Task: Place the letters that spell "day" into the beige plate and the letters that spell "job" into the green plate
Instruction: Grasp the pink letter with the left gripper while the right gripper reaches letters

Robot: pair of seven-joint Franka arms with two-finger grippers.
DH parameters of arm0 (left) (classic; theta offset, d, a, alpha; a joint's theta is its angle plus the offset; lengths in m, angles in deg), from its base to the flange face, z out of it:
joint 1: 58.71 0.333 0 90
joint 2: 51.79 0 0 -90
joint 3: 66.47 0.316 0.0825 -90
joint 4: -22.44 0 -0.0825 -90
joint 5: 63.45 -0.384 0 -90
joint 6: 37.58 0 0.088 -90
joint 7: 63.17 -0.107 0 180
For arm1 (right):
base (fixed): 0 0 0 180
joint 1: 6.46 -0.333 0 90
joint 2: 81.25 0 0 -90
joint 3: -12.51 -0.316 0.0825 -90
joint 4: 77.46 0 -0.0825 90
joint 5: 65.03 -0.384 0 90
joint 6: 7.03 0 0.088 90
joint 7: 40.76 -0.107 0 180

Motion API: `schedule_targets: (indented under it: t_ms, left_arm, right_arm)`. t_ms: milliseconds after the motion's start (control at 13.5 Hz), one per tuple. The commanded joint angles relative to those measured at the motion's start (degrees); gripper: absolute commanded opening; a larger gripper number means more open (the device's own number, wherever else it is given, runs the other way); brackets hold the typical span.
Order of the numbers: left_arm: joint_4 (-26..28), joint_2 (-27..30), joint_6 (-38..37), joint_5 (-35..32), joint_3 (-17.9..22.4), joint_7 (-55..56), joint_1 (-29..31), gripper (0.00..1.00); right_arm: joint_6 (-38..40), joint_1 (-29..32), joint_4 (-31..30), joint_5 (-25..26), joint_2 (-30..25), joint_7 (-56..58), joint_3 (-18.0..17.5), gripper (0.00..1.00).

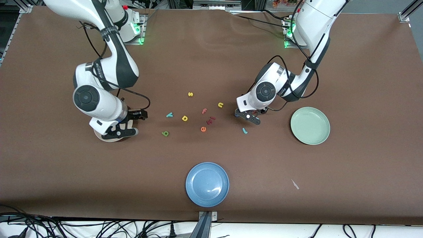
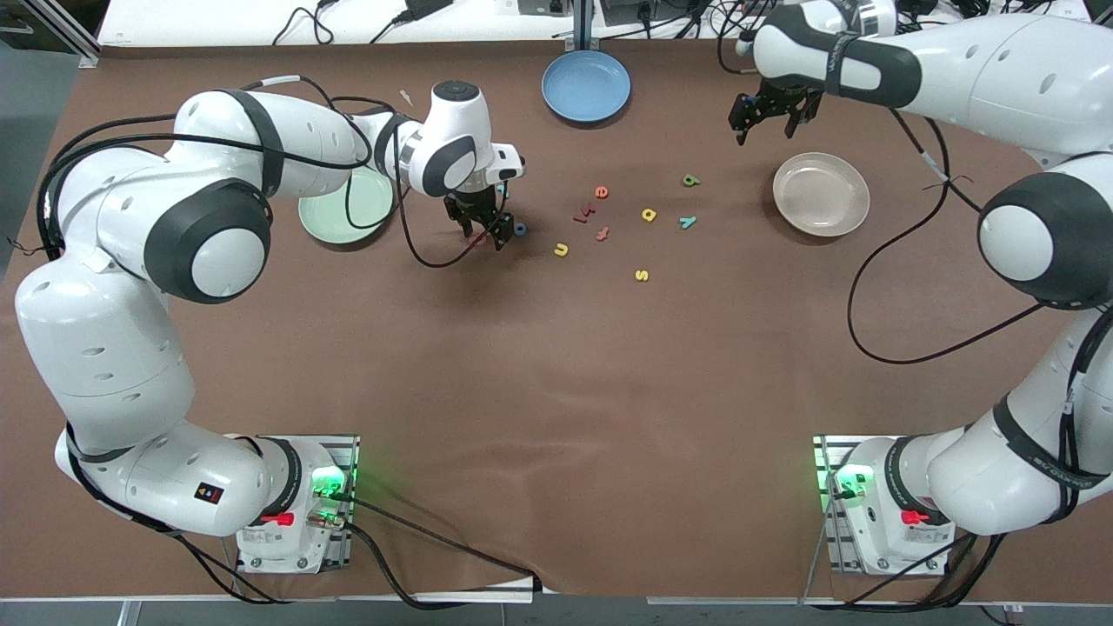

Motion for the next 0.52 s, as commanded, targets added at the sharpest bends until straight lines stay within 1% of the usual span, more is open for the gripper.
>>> schedule_targets:
  t_ms: [0,74,148,222,297,371,445]
  left_arm:
    - [0.29,-0.30,1.17,-4.48,0.09,0.44,0.26,0.75]
    - [0.29,-0.38,1.17,-4.66,0.09,0.44,0.18,0.68]
    - [0.29,-0.65,1.17,-4.75,0.09,0.44,0.18,0.59]
    - [0.20,-0.74,1.26,-4.75,0.09,0.44,0.09,0.47]
    - [0.20,-0.82,1.17,-4.75,0.09,0.44,0.00,0.39]
    - [0.20,-1.09,1.26,-4.84,0.18,0.44,0.00,0.38]
    - [0.02,-1.44,1.43,-4.84,0.18,0.44,-0.09,0.32]
  right_arm:
    - [-3.16,-1.58,0.80,0.17,2.48,-0.45,0.41,1.00]
    - [-4.30,-1.85,0.71,0.34,3.53,0.25,0.41,1.00]
    - [-5.70,-2.29,0.63,0.43,4.24,0.86,0.33,1.00]
    - [-7.02,-3.25,0.62,0.43,5.12,1.74,0.33,1.00]
    - [-8.86,-4.22,0.62,0.43,5.91,1.92,0.33,1.00]
    - [-10.71,-4.92,0.62,0.34,6.53,3.14,0.33,1.00]
    - [-12.56,-5.19,0.54,0.26,7.14,5.24,0.33,1.00]
